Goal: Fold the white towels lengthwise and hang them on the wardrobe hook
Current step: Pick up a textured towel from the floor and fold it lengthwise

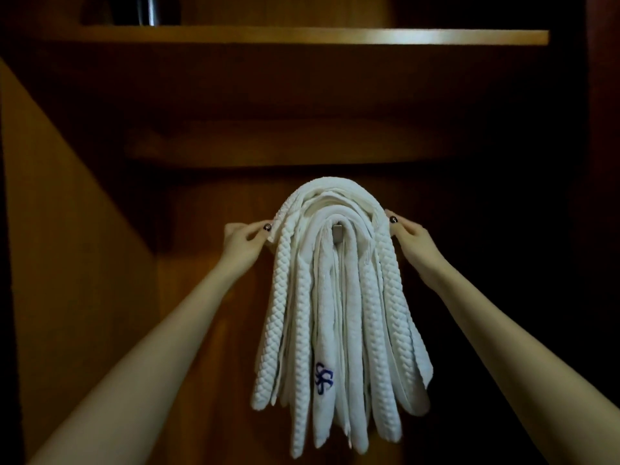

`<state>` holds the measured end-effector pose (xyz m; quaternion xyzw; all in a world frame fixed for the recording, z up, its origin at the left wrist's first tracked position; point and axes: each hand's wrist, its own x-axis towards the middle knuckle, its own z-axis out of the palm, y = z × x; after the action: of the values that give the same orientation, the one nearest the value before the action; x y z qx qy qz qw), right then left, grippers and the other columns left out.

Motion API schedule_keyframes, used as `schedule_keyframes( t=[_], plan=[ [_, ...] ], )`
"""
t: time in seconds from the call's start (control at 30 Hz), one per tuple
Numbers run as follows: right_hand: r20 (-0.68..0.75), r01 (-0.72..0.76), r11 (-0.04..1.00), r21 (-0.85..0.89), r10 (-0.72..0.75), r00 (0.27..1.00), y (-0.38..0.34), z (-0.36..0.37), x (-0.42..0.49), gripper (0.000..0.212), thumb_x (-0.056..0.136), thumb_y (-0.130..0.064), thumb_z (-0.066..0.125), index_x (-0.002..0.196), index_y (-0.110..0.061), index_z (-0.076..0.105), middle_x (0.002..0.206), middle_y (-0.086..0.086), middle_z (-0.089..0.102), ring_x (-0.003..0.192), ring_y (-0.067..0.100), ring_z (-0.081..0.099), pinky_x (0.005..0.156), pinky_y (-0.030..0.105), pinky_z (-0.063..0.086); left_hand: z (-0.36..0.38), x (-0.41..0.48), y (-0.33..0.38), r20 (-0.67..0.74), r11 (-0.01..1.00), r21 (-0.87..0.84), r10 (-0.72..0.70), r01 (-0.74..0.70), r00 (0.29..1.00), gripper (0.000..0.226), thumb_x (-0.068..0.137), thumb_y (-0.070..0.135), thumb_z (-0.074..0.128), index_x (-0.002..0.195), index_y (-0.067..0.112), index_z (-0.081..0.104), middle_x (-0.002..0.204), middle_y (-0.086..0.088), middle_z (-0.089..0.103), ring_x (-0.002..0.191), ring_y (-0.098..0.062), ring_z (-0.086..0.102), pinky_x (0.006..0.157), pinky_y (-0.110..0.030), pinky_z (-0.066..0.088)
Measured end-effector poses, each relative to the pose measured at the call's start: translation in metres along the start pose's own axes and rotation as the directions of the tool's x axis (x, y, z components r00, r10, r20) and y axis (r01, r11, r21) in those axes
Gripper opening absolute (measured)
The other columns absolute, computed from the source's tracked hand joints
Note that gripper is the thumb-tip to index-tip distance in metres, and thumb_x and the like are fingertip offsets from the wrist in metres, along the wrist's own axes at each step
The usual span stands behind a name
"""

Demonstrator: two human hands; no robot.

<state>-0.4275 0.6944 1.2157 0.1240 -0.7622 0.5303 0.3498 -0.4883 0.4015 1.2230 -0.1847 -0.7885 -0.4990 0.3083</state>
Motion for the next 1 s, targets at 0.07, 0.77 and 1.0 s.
schedule_keyframes(
  t=[0.07,0.77,1.0],
  plan=[
    [-0.076,-0.004,0.998,-0.064,-0.001,0.997,-0.008,-0.003,-0.006,0.042,0.103,-0.029,0.042,0.143,-0.018,0.044,0.149,-0.001,0.043,0.137,0.013,0.037,0.102,0.023,0.029,-0.012,-0.006,0.008,-0.046,0.988,0.132,0.081,-0.075,0.996,0.035,0.098,0.031,0.048,0.131,0.027,0.055,0.131,-0.008,0.036,0.119,-0.017,0.038,0.099,-0.021,0.027],
    [-0.028,-0.418,0.563,-0.713,0.573,0.819,0.076,-0.122,-0.513,0.054,0.097,-0.023,0.050,0.148,-0.024,0.033,0.148,0.013,0.033,0.136,0.032,0.031,0.110,0.047,0.031,0.129,-0.481,0.055,0.764,0.663,0.320,0.242,-0.677,0.598,0.058,0.096,0.040,0.045,0.146,0.014,0.029,0.138,-0.007,0.041,0.123,-0.028,0.041,0.096,-0.038,0.042],
    [-0.153,-0.730,0.182,-0.659,0.918,0.366,0.107,-0.197,-0.766,0.053,0.097,-0.021,0.046,0.148,-0.020,0.032,0.139,0.018,0.046,0.126,0.038,0.043,0.103,0.044,0.039,0.205,-0.696,0.044,0.977,0.718,0.061,0.099,-0.693,0.189,0.058,0.094,0.039,0.048,0.145,0.018,0.031,0.141,-0.005,0.040,0.126,-0.026,0.040,0.099,-0.038,0.040]
  ],
)
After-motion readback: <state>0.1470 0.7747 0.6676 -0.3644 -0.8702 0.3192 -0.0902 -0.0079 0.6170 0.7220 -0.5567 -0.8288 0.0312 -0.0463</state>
